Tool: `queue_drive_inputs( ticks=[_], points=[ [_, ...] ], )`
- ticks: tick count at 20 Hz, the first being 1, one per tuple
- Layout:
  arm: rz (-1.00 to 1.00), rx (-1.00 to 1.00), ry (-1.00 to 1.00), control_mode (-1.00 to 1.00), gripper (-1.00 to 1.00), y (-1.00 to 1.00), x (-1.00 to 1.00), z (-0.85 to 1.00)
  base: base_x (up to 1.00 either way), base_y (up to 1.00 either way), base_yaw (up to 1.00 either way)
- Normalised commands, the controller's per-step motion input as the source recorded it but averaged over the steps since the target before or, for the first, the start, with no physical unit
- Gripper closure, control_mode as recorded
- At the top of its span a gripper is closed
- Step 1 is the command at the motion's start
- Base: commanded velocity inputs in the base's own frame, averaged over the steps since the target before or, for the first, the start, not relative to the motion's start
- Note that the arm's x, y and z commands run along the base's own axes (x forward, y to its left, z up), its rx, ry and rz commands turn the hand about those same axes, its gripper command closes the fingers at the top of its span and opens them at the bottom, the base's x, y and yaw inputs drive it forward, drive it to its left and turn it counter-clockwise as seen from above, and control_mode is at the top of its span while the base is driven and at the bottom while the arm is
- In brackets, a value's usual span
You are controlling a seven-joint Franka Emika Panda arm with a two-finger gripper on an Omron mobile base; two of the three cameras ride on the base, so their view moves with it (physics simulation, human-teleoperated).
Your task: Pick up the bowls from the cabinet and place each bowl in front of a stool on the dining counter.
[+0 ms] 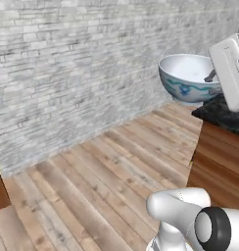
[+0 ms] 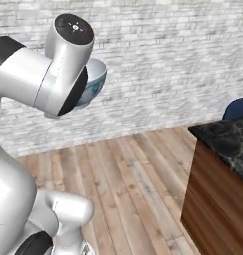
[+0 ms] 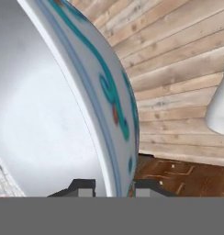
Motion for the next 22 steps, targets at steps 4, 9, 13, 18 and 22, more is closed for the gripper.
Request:
queue_drive_inputs(
  ticks=[4,9,13,18,22],
  points=[
    [0.0,0.0,0.0,1.0,1.0,0.0,0.0,0.0,1.0,0.99,-0.43],
    [0.0,0.0,0.0,1.0,1.0,0.0,0.0,0.0,1.0,0.9,-0.59],
    [0.0,0.0,0.0,1.0,1.0,0.0,0.0,0.0,1.0,0.97,-0.53],
    [0.0,0.0,0.0,1.0,1.0,0.0,0.0,0.0,0.98,0.87,-0.6],
    [0.0,0.0,0.0,1.0,1.0,0.0,0.0,0.0,0.82,0.72,-0.72]
  ],
)
